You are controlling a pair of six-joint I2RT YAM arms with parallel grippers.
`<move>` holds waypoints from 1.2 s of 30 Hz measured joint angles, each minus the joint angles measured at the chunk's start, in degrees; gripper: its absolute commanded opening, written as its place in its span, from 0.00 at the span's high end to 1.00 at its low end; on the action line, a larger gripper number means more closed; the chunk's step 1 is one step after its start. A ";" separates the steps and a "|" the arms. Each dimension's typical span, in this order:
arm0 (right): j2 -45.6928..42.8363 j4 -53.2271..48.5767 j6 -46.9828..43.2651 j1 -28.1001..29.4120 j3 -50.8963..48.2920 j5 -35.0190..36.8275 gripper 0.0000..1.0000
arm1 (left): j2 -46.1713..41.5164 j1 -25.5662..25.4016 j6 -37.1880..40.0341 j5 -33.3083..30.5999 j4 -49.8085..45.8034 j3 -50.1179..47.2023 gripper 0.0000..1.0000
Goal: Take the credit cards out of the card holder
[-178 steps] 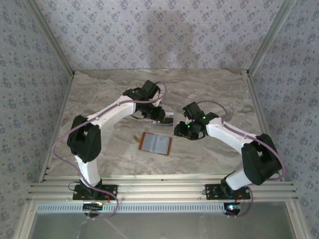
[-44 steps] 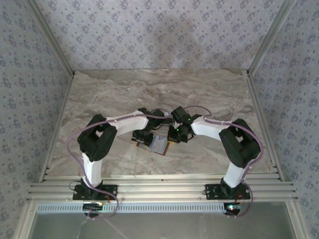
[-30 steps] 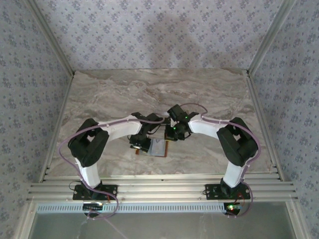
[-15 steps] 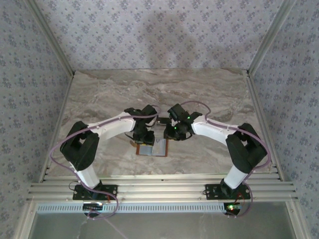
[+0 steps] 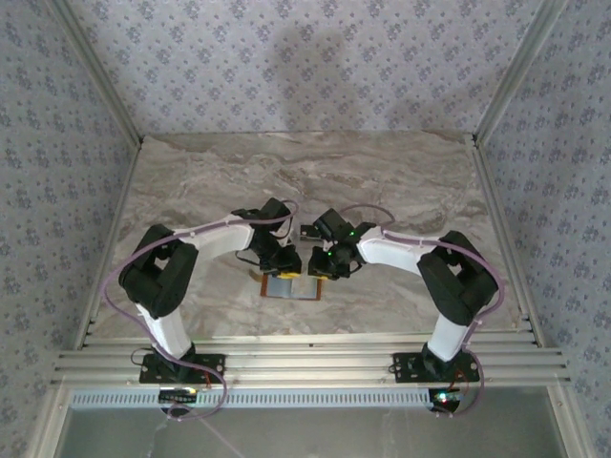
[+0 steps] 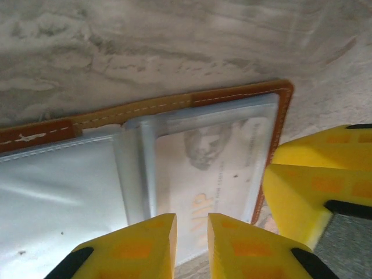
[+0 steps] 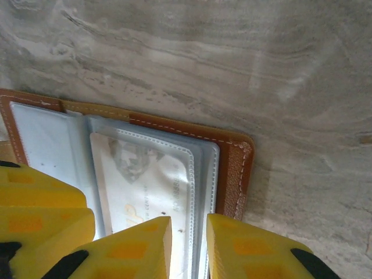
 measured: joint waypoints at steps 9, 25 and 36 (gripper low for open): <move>1.70 0.42 0.00 0.00 0.00 -0.02 0.77 | 1.18 0.02 0.09 0.15 0.44 0.00 0.79; 2.12 1.03 -0.04 0.00 0.13 -0.44 0.72 | 1.16 0.02 1.14 -3.69 -1.01 0.00 0.80; 2.19 1.09 -0.04 0.00 0.22 -0.46 0.70 | 1.16 -0.02 1.81 -5.46 -1.90 0.00 0.81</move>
